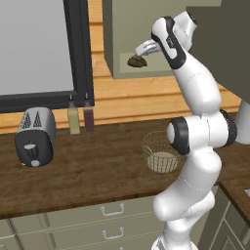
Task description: Open the cabinet, pick up the bread from the cabinet and place it in the basket. Then move the basket to the dining counter.
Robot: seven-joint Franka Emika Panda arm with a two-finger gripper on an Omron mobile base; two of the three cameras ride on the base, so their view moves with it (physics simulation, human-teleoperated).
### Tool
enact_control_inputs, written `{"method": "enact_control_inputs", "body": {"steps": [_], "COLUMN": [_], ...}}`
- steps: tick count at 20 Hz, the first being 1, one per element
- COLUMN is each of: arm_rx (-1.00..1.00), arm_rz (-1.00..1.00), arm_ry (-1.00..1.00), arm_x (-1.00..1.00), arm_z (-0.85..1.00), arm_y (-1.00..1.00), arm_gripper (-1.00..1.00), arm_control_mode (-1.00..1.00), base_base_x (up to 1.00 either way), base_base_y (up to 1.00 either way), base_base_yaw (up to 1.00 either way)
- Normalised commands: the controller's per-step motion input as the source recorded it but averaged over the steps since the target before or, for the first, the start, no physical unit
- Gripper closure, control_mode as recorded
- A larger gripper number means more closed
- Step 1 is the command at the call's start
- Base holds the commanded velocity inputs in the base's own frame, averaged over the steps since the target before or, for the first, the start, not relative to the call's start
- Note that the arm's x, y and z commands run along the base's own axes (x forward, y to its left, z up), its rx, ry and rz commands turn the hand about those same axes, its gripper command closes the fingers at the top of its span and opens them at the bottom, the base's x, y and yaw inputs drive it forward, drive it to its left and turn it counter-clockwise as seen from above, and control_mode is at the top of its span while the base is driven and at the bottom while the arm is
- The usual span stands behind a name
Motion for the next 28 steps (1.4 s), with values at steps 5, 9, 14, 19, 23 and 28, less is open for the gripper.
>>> {"method": "enact_control_inputs", "body": {"steps": [5,9,14,19,23,28], "arm_rx": [0.0,0.0,0.0,-0.01,-0.01,0.0], "arm_rz": [0.0,0.0,0.0,0.04,0.12,0.08], "arm_ry": [0.0,0.0,-0.04,-0.13,-0.23,-0.05], "arm_x": [0.2,0.19,0.01,-0.01,-0.01,-0.01], "arm_z": [-0.15,-0.21,-0.47,-0.62,-0.67,-0.37], "arm_y": [0.18,0.26,0.03,0.0,0.0,0.03], "arm_gripper": [-1.0,-1.0,-1.0,-1.0,-1.0,1.0], "arm_control_mode": [-1.0,-1.0,-1.0,-1.0,-1.0,-1.0], "base_base_x": [0.0,0.0,0.0,0.0,0.0,0.0], "base_base_y": [0.0,0.0,0.0,0.0,0.0,0.0], "base_base_yaw": [0.0,0.0,0.0,0.0,0.0,0.0]}}
